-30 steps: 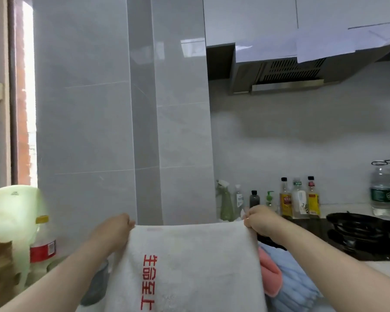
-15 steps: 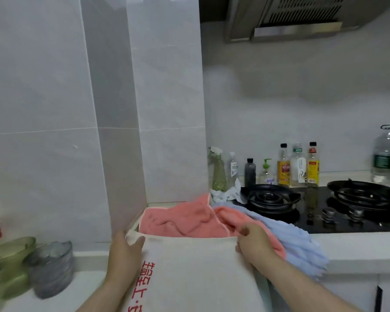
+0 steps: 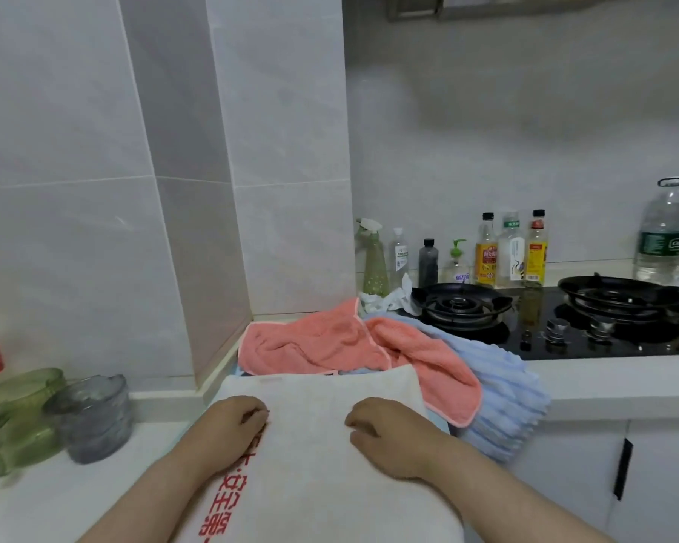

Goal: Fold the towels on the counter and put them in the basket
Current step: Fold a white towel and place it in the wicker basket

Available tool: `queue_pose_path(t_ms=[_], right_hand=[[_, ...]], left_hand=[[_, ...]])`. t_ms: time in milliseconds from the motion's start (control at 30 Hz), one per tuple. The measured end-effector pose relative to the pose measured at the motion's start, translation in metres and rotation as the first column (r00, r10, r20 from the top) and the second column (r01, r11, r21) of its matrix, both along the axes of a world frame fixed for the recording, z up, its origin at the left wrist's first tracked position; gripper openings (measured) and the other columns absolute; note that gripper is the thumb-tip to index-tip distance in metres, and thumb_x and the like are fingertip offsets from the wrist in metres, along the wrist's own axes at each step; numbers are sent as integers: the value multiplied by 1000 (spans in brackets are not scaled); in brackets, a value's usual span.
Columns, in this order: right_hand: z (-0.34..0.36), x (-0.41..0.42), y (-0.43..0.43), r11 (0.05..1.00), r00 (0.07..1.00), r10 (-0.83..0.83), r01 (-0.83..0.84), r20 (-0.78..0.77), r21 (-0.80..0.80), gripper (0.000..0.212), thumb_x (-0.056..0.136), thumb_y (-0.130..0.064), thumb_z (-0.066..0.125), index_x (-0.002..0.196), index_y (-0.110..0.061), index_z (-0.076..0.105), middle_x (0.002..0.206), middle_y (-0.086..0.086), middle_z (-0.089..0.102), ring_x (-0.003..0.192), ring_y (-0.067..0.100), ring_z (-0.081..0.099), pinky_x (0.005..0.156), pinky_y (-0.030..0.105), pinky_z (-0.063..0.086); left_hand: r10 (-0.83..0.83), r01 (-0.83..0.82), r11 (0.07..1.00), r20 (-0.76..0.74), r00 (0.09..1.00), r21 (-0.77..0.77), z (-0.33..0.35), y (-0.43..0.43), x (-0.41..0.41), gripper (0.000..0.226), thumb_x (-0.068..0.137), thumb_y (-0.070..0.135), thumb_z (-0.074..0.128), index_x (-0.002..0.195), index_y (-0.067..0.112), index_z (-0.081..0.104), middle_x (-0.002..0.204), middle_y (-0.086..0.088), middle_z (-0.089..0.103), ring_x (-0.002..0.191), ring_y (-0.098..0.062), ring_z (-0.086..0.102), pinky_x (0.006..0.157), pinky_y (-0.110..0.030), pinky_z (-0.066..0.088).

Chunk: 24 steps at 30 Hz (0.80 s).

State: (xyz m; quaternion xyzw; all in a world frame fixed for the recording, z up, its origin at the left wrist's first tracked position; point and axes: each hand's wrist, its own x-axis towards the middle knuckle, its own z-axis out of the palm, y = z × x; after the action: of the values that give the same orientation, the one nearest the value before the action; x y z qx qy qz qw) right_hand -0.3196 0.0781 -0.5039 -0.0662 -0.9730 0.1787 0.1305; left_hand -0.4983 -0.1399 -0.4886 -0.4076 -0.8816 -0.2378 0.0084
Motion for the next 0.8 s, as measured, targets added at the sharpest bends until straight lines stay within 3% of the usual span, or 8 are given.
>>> queue_pose_path(t_ms=[167, 267, 400, 567, 733, 800], right_hand=[[-1, 48, -9, 988, 979, -101, 78, -179, -132, 18, 92, -23, 53, 104, -30, 64, 110, -15, 58, 104, 0, 52, 94, 16, 37], [-17, 85, -27, 958, 918, -219, 139, -331, -250, 25, 84, -16, 58, 80, -40, 57, 92, -18, 57, 92, -5, 54, 82, 14, 40], [-49, 131, -59, 940, 838, -236, 69, -492, -334, 5, 74, -38, 61, 74, -42, 58, 91, -14, 53, 83, 4, 57, 73, 12, 42], [-65, 164, -87, 912, 837, -252, 37, -486, -409, 26, 68, -45, 66, 93, -51, 60, 103, -19, 51, 92, 6, 59, 75, 14, 49], [-62, 180, -90, 893, 873, -250, 41, -419, -448, 37, 63, -13, 65, 87, -41, 67, 98, -3, 55, 87, 8, 63, 72, 17, 53], [-63, 184, -90, 903, 898, -215, 34, -383, -427, 35, 61, -8, 64, 77, -38, 69, 96, -6, 54, 84, 9, 64, 72, 20, 55]], left_hand=[[173, -176, 982, 53, 983, 70, 5, -67, 40, 8, 90, 32, 57, 92, 36, 64, 96, 17, 63, 91, -5, 61, 85, -25, 47], [277, -288, 940, 82, 957, 183, -4, -111, 82, 12, 86, 24, 66, 86, 35, 63, 95, 10, 66, 87, -9, 62, 82, -26, 46], [380, -409, 877, 160, 911, 251, -21, -146, 120, 18, 79, 15, 72, 80, 31, 65, 94, -1, 64, 88, -21, 61, 80, -31, 43], [480, -514, 828, 189, 856, 223, -38, -156, 127, 24, 75, 19, 74, 93, 24, 59, 97, -10, 57, 86, -25, 55, 87, -38, 46], [500, -635, 712, 418, 758, 299, -46, -158, 137, 32, 72, 15, 78, 86, 6, 51, 91, -17, 55, 80, -33, 53, 71, -37, 42], [429, -645, 677, 523, 736, 353, -50, -160, 142, 35, 71, 11, 80, 85, 2, 49, 81, -21, 58, 68, -33, 58, 68, -42, 48]])
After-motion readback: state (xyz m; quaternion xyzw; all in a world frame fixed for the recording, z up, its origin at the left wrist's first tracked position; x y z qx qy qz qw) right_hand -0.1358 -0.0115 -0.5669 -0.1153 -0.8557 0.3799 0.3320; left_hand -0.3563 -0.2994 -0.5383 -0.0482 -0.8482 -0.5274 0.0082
